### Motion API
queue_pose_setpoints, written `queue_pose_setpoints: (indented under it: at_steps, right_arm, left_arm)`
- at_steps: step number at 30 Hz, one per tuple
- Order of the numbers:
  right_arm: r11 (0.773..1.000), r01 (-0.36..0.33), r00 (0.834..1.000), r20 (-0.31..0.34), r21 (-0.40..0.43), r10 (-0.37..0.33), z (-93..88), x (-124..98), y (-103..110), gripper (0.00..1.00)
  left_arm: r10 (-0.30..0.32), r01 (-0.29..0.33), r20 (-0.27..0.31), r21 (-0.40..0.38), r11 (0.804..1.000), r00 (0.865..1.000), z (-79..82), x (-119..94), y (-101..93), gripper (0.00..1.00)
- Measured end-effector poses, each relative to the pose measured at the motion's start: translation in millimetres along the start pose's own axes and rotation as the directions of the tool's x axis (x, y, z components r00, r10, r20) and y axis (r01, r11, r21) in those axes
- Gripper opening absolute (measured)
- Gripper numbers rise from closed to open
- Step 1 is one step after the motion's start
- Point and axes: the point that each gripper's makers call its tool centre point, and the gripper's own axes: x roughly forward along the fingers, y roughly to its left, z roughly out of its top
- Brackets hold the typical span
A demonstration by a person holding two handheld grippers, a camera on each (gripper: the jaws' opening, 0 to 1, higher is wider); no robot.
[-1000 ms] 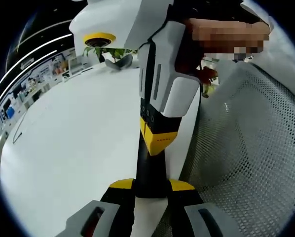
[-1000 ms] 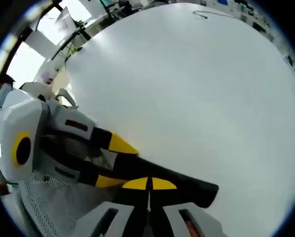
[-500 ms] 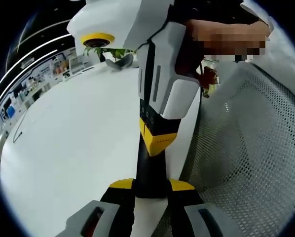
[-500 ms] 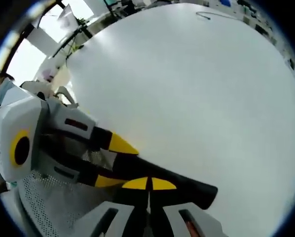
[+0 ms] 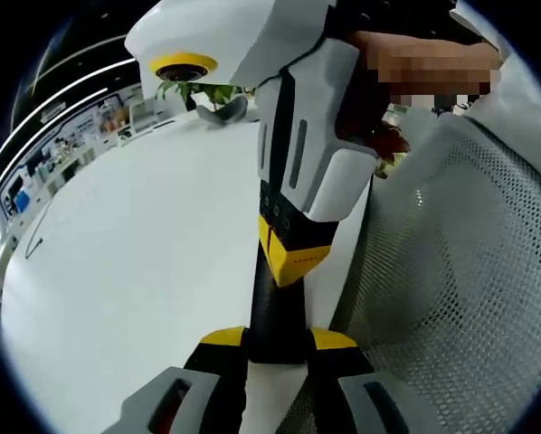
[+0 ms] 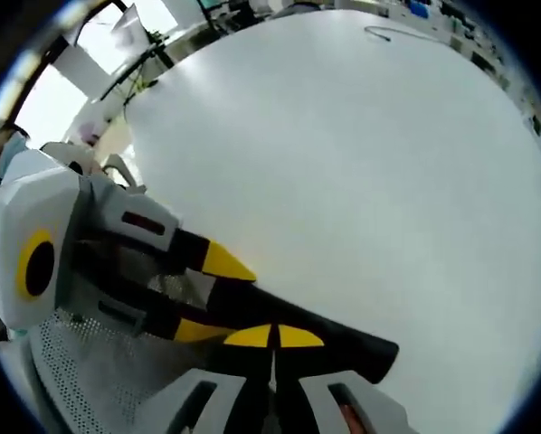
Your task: Press the specified remote control buttons in sequence, fully releasing each button before pressing the next.
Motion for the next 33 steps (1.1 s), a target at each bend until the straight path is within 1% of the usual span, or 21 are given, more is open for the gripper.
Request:
queue_pose_setpoints:
  at_steps: [6, 13, 15, 17, 21, 23, 27, 29, 31, 33]
  right_arm:
    - [1.0, -0.001, 1.0, 0.0, -0.003, 0.001, 0.1, -0.4, 0.0, 0.0]
    - [0.999, -0.029, 1.0, -0.005, 0.04, 0.029, -1.1, -1.3, -1.3, 0.0]
    - [0.999, -0.03, 1.0, -0.003, 0.039, 0.03, -1.0, -1.1, -0.7, 0.0]
    - [1.0, -0.019, 1.0, -0.008, 0.022, 0.019, -0.8, -0.2, 0.2, 0.0]
    - [0.999, 0.026, 0.999, -0.029, -0.035, -0.027, -0.2, 1.0, 0.9, 0.0]
    - [0.994, 0.05, 0.998, -0.034, -0.096, -0.053, 0.2, 1.3, -0.1, 0.0]
    - [0.993, 0.054, 0.998, -0.038, -0.101, -0.058, 0.2, 1.6, -0.3, 0.0]
    - [0.994, 0.047, 0.998, -0.039, -0.1, -0.052, -0.2, 1.0, -0.3, 0.0]
    - [0.997, 0.026, 0.999, -0.027, -0.077, -0.028, -0.7, -0.2, -0.6, 0.0]
    - [1.0, -0.018, 1.0, -0.002, -0.008, 0.018, -0.4, -1.2, 0.7, 0.0]
  left_arm:
    - [0.002, -0.002, -0.001, -0.004, 1.0, 1.0, -0.3, 0.3, 0.3, 0.24]
    - [0.001, -0.001, 0.0, -0.003, 1.0, 1.0, -0.2, 0.3, 0.2, 0.24]
    - [0.001, -0.001, -0.001, -0.003, 1.0, 1.0, -0.1, 0.4, 0.3, 0.24]
    - [0.001, -0.001, -0.001, -0.002, 1.0, 1.0, -0.2, 0.5, 0.4, 0.24]
    - [0.002, -0.002, -0.002, -0.003, 1.0, 1.0, -0.3, 0.7, 0.5, 0.24]
    - [0.002, -0.002, -0.004, -0.003, 1.0, 1.0, -0.3, 0.7, 0.6, 0.24]
    - [0.003, -0.003, -0.012, -0.005, 1.0, 1.0, 0.0, 0.8, 0.4, 0.24]
    - [0.003, -0.003, -0.019, -0.004, 1.0, 1.0, -0.1, 0.9, 0.4, 0.24]
    - [0.005, -0.005, -0.024, -0.008, 1.0, 1.0, -0.2, 0.7, 0.4, 0.24]
    - [0.005, -0.005, -0.031, -0.006, 1.0, 0.999, -0.1, 0.8, 0.4, 0.24]
